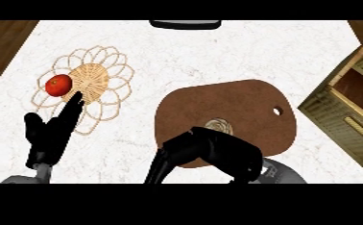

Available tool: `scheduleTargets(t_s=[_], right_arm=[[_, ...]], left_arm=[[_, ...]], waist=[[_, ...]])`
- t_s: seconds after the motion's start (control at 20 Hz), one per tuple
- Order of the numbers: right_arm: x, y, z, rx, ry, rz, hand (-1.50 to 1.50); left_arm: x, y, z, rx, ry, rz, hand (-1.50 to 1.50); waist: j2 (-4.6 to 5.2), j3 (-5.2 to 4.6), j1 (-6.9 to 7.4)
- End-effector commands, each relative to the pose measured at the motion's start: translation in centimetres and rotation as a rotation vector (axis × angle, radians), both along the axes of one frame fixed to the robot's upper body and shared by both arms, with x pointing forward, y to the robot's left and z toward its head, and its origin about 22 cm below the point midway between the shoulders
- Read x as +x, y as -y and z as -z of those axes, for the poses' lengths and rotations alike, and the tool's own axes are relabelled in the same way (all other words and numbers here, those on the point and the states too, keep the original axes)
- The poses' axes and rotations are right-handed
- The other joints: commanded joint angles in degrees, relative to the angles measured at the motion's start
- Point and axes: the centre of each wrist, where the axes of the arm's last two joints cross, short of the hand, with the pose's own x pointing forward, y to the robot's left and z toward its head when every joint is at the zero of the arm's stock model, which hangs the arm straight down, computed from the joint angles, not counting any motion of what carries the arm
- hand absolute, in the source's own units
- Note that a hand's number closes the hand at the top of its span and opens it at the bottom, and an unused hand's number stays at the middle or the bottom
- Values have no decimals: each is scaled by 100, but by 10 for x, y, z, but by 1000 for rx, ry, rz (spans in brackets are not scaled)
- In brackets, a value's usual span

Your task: Pick the cupcake from the cutting board and place it in the basket

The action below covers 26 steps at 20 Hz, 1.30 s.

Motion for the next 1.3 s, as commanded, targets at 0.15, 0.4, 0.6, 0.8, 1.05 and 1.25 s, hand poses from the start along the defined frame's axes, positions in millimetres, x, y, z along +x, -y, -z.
scheduleTargets(t_s=[0.15,0.4,0.6,0.8,1.05,1.25], right_arm=[[-5,-7,-45,-299,398,167,-150],[13,18,-113,-522,664,345,-150],[19,38,-161,-648,779,316,-150],[32,51,-204,-822,828,267,-150],[43,60,-222,-1043,816,115,-150],[52,54,-236,-1110,820,79,-150]], left_arm=[[-35,-2,39,-6,-237,-83,0],[-41,7,41,-12,-234,-72,0],[-43,12,50,-8,-233,-86,0],[-35,13,34,-16,-228,-67,0],[-42,7,35,-17,-235,-64,0],[-33,15,41,-12,-225,-60,0]], waist=[[-64,-72,-364],[-32,-78,-366],[4,-78,-384],[-7,-75,-322],[-2,-73,-297],[46,-76,-264]])
